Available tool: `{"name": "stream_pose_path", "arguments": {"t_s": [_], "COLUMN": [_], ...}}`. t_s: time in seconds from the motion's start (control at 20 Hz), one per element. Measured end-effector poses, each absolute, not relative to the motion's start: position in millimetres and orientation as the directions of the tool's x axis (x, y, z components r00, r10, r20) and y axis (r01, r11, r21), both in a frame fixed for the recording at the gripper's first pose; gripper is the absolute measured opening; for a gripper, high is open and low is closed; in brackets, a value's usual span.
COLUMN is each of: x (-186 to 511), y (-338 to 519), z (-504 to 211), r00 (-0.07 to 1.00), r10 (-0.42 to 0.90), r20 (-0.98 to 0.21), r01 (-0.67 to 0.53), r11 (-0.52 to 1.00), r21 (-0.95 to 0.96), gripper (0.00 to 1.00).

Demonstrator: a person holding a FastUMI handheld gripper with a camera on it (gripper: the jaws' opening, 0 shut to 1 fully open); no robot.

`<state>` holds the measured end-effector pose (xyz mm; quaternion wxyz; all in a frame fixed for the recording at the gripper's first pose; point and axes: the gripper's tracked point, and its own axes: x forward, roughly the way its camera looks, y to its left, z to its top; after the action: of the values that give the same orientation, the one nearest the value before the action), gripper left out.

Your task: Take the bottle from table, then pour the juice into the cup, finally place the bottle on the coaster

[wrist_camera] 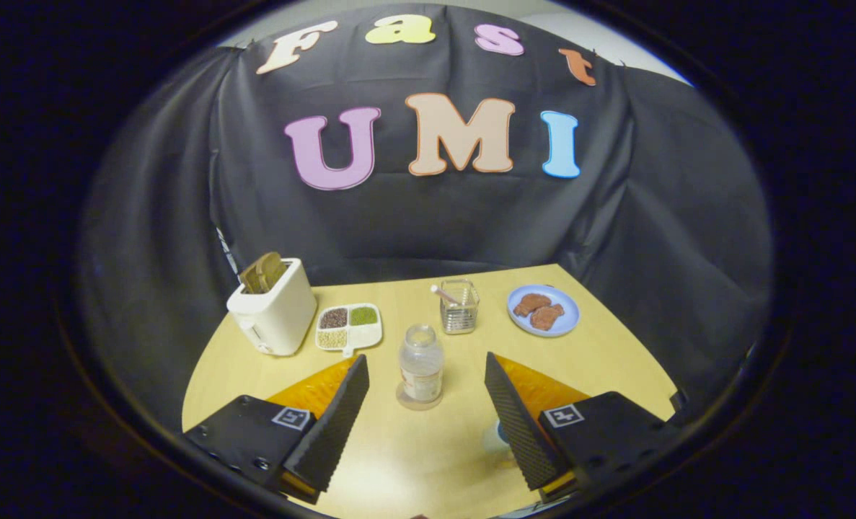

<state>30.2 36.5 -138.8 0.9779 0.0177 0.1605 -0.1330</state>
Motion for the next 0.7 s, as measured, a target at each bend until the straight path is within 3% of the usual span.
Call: {"name": "stream_pose_path", "arguments": {"t_s": [0.7], "x": [16.3], "y": [1.5], "z": [-76.2], "r00": [0.947], "r10": [-0.223], "r20": [-0.231], "r01": [0.221], "r11": [0.975], "r21": [-0.032], "gripper": [1.00]}}
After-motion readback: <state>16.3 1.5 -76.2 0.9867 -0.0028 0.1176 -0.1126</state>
